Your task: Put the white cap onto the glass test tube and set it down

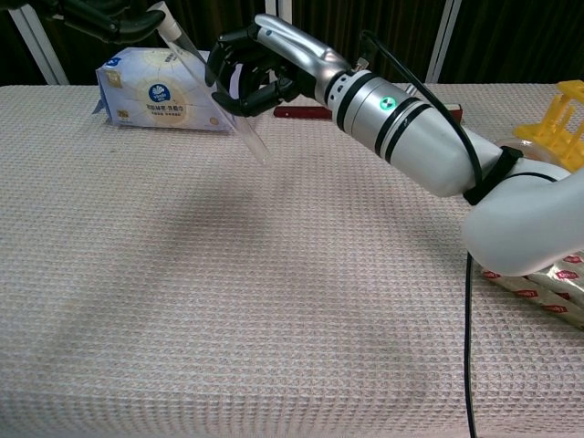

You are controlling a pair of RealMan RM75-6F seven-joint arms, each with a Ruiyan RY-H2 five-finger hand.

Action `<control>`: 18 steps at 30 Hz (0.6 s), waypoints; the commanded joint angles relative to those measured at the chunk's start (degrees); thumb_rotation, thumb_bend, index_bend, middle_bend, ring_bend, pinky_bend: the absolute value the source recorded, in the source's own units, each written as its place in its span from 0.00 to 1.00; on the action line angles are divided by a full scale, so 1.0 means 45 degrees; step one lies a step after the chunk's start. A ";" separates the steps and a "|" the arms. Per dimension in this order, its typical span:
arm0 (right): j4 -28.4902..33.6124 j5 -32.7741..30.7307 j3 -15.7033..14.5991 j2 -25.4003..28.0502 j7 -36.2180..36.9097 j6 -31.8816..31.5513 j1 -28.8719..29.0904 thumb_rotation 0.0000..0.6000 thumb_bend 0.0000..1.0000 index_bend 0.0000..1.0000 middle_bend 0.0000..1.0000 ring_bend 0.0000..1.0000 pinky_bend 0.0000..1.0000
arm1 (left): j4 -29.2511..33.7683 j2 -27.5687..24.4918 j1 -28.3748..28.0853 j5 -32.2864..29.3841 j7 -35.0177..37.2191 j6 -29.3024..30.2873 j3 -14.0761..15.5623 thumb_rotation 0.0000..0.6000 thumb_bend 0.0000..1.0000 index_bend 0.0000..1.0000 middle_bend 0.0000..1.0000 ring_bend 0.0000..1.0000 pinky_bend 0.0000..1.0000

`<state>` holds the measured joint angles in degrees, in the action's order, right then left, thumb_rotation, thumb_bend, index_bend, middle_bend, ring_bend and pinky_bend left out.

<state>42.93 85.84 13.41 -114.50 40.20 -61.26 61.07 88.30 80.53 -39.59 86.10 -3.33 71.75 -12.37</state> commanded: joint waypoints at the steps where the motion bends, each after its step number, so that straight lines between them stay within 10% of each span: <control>1: -0.0021 0.0008 -0.0003 -0.0005 0.0046 -0.0026 -0.0007 1.00 0.63 0.82 0.68 0.53 0.44 | -0.0011 0.0036 -0.0009 -0.0074 0.0203 -0.0046 -0.0011 0.79 0.48 0.63 0.93 0.88 1.00; 18: -0.0193 0.0048 -0.0016 -0.0068 0.0353 -0.0131 -0.0008 1.00 0.63 0.82 0.68 0.53 0.44 | -0.0219 0.0277 -0.0006 -0.0216 0.0891 -0.0042 -0.0022 0.79 0.48 0.63 0.93 0.87 1.00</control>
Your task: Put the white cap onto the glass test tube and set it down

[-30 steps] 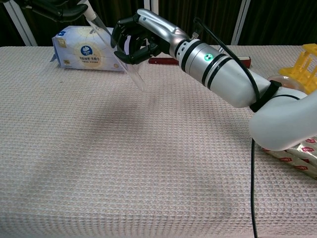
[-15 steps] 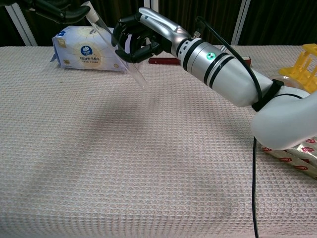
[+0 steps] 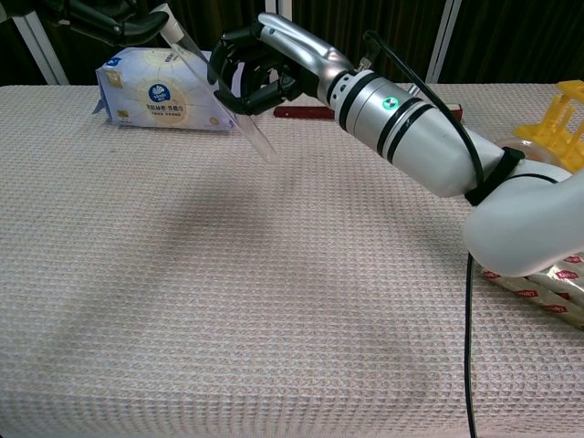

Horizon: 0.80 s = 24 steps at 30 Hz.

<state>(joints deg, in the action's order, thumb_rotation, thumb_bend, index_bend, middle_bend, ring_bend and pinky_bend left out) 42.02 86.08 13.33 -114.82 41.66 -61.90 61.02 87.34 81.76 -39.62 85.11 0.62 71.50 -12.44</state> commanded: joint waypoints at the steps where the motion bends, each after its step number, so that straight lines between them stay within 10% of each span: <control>1: 0.0034 -0.0013 0.0002 0.0014 0.0079 0.0039 0.0004 1.00 0.63 0.82 0.68 0.53 0.44 | -0.0008 0.0005 0.0001 0.0009 0.0018 0.0021 -0.0008 0.79 0.49 0.63 0.93 0.87 1.00; 24: 0.1502 -0.0552 0.0296 0.0775 -0.0160 0.0906 -0.0045 1.00 0.63 0.82 0.68 0.53 0.43 | -0.0212 -0.0109 -0.0113 0.0360 -0.0792 0.0056 0.0140 0.79 0.48 0.63 0.92 0.87 0.99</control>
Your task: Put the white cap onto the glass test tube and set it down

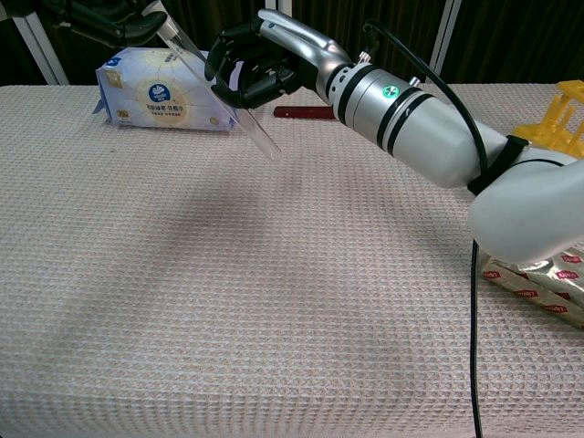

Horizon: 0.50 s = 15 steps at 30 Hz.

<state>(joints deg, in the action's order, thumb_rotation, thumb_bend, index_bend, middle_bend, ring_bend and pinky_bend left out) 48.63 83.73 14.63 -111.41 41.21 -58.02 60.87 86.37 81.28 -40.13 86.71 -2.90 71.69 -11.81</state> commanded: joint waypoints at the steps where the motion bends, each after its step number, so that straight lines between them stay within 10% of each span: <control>1: 0.0056 -0.0057 0.0017 0.0020 -0.0070 0.0073 -0.0021 1.00 0.63 0.82 0.68 0.53 0.43 | -0.0005 -0.0006 0.0005 0.0005 -0.0029 0.0026 0.0003 0.79 0.48 0.62 0.92 0.87 0.99; 15: 0.0483 -0.0072 0.0011 0.0434 -0.0519 0.0289 -0.0065 1.00 0.64 0.82 0.68 0.53 0.43 | -0.0042 -0.0059 0.0063 0.0071 -0.0066 0.0211 0.0002 0.71 0.35 0.34 0.92 0.86 0.99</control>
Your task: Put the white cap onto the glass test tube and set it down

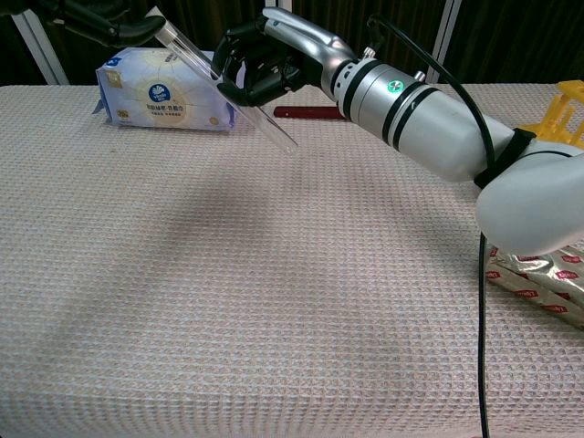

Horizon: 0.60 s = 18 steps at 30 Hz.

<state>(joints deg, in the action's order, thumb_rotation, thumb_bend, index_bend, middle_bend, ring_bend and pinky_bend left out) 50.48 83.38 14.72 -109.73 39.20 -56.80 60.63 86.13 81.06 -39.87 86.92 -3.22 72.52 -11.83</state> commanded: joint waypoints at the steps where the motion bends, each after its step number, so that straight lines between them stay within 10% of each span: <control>1: 0.0133 0.0003 -0.0011 0.0119 -0.0134 0.0042 -0.0017 1.00 0.65 0.82 0.68 0.53 0.43 | 0.0028 -0.0029 0.0012 0.0043 -0.0017 0.0040 0.0017 0.71 0.35 0.33 0.92 0.86 0.99; 18: 0.1537 0.0226 -0.1035 0.2883 -0.4863 0.2994 0.0722 1.00 0.65 0.82 0.68 0.54 0.42 | 0.0725 -0.1467 0.1462 0.0210 -0.1615 0.1523 0.0493 0.64 0.29 0.29 0.90 0.85 0.98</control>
<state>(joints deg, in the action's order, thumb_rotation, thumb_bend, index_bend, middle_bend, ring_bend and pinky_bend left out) 56.69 84.39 11.45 -98.35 22.67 -46.53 62.65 89.01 74.91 -33.83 88.15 -10.21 78.98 -9.88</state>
